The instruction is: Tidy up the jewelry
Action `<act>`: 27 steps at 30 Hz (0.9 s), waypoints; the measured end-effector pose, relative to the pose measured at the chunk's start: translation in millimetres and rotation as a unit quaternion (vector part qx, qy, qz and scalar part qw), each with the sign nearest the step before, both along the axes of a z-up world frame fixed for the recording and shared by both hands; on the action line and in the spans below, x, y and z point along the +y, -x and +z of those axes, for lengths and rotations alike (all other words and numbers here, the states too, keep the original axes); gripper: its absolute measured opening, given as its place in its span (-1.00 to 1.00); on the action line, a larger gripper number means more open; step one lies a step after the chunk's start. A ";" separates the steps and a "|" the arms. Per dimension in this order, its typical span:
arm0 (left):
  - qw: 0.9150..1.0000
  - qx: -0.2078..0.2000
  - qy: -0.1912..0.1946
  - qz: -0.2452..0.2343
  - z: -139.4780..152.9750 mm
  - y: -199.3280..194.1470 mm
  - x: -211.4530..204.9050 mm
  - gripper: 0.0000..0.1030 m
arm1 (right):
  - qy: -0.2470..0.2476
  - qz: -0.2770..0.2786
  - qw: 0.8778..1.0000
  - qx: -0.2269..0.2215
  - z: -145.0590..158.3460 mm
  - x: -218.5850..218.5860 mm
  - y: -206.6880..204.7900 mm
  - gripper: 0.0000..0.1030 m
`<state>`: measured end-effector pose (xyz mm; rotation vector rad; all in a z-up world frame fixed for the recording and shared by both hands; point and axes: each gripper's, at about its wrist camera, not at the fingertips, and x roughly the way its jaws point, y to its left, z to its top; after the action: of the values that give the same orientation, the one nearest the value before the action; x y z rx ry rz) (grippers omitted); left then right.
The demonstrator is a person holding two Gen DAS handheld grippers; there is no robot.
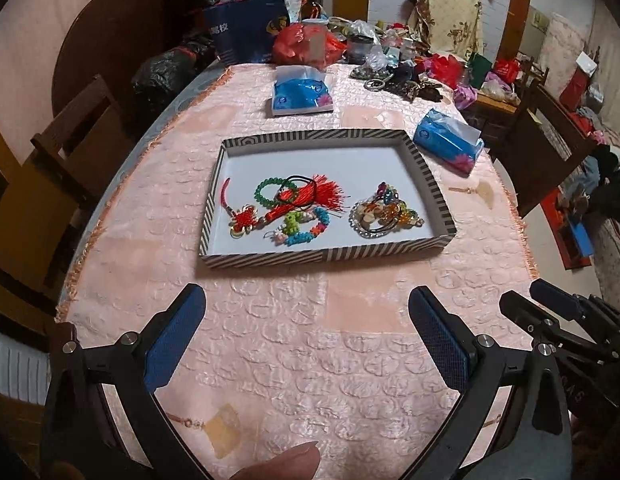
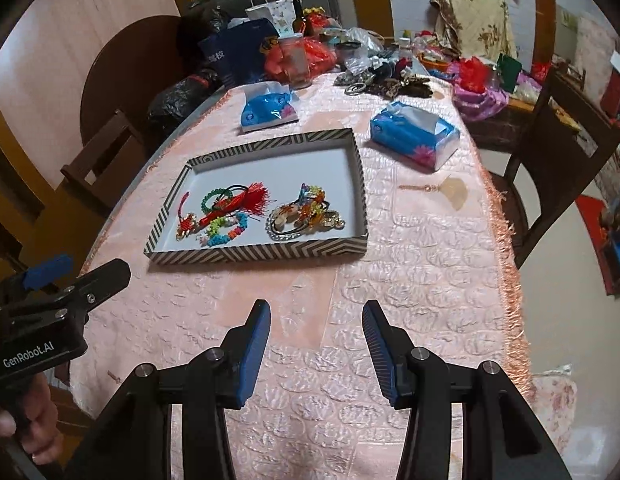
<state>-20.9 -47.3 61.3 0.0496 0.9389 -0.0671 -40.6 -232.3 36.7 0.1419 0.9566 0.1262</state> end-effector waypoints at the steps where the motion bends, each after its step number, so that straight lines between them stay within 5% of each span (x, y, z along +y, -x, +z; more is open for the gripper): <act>1: 1.000 0.001 0.001 -0.003 0.0 -1.0 -0.8 0.97 | -0.002 -0.003 1.000 -0.001 1.2 -0.9 0.5 -0.11; 27: 0.998 0.021 -0.002 -0.061 -10.2 -49.7 42.3 0.97 | -0.005 -0.062 0.998 0.013 -0.2 46.9 -18.8 -0.11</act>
<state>28.8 -5.0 51.1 0.1098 0.9765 -0.1797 -21.8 -185.3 36.5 0.2126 0.9708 0.0159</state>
